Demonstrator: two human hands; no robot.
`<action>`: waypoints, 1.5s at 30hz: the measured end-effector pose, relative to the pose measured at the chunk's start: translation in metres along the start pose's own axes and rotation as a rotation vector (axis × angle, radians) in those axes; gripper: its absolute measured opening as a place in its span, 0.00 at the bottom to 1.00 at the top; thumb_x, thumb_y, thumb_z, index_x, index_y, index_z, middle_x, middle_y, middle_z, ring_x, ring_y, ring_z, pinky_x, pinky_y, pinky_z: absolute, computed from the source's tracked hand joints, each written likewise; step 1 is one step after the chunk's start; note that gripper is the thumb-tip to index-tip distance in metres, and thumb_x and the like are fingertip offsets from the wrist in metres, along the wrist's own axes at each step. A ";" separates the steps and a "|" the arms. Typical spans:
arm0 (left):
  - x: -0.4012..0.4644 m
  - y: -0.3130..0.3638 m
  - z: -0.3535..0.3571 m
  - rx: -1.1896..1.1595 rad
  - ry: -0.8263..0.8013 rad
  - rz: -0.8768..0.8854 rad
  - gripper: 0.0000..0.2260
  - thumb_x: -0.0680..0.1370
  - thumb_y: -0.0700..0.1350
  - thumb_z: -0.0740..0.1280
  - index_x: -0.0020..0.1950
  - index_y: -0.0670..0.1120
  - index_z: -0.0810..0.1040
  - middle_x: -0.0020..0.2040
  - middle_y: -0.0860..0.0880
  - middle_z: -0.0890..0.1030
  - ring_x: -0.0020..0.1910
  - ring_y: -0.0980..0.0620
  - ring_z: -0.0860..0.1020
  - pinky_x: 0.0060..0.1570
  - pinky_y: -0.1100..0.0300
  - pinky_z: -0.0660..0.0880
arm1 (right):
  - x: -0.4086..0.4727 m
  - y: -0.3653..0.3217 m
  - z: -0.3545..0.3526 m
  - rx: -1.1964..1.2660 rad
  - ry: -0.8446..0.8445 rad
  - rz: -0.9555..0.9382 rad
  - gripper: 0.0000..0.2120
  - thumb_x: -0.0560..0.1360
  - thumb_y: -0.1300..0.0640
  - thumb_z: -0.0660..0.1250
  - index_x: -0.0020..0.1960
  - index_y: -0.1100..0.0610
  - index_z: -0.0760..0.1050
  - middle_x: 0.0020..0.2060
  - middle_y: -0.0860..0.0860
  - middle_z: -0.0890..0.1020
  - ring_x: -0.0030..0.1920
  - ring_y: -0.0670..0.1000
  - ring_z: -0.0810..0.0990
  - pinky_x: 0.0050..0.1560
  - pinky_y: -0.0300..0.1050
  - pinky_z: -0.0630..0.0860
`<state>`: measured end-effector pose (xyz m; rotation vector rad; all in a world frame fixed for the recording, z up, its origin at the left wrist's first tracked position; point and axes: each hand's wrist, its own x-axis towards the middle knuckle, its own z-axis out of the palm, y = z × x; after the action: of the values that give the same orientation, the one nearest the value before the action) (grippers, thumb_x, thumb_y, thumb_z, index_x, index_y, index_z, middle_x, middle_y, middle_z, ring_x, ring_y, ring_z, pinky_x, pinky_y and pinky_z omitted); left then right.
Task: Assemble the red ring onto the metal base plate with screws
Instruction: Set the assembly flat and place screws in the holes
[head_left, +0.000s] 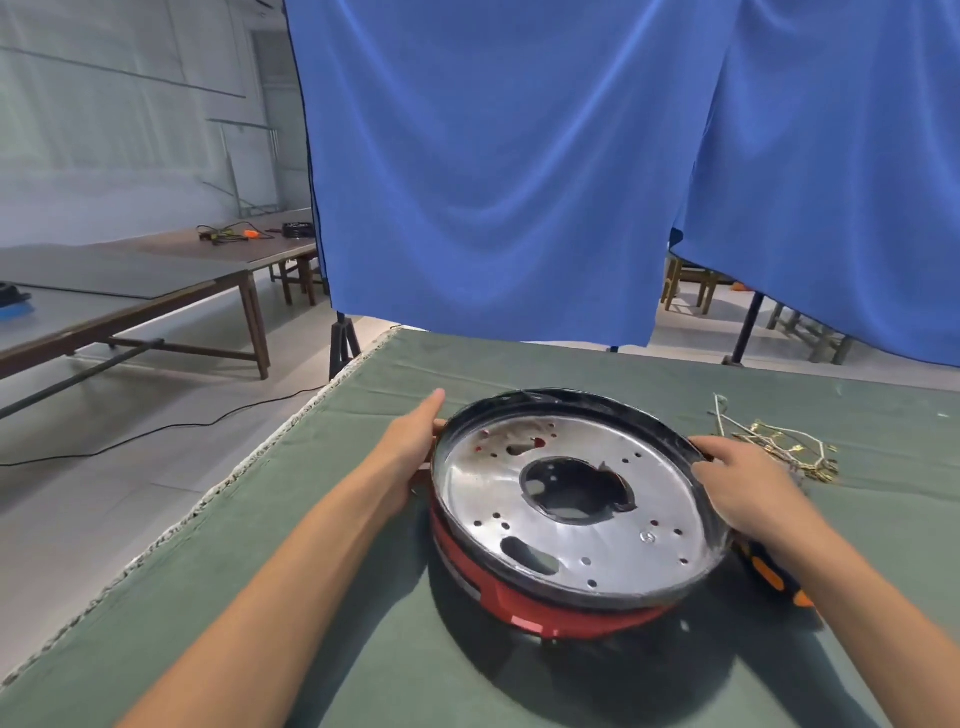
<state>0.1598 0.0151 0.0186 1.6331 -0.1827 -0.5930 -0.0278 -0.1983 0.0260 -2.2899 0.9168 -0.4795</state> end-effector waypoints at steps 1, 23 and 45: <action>-0.001 0.000 0.000 0.000 0.001 0.017 0.20 0.80 0.55 0.61 0.51 0.39 0.81 0.44 0.43 0.83 0.43 0.46 0.78 0.48 0.55 0.73 | 0.001 -0.003 0.001 -0.003 -0.003 0.016 0.15 0.76 0.65 0.58 0.53 0.52 0.80 0.47 0.52 0.82 0.47 0.55 0.77 0.43 0.44 0.68; -0.004 -0.006 -0.003 0.007 0.165 0.136 0.06 0.67 0.29 0.61 0.37 0.39 0.71 0.37 0.42 0.65 0.38 0.45 0.62 0.32 0.56 0.63 | 0.005 -0.017 0.012 0.325 -0.025 0.173 0.22 0.71 0.70 0.61 0.61 0.56 0.78 0.55 0.57 0.81 0.56 0.59 0.79 0.60 0.57 0.75; -0.012 0.001 0.010 -0.072 0.011 0.182 0.12 0.65 0.25 0.56 0.43 0.34 0.74 0.41 0.40 0.71 0.41 0.44 0.69 0.32 0.58 0.65 | 0.021 -0.008 -0.011 0.015 -0.075 -0.021 0.11 0.73 0.65 0.68 0.43 0.48 0.77 0.33 0.45 0.82 0.29 0.44 0.80 0.29 0.39 0.71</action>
<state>0.1454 0.0114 0.0222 1.5307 -0.2957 -0.4463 -0.0148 -0.2136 0.0413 -2.2903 0.8502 -0.4059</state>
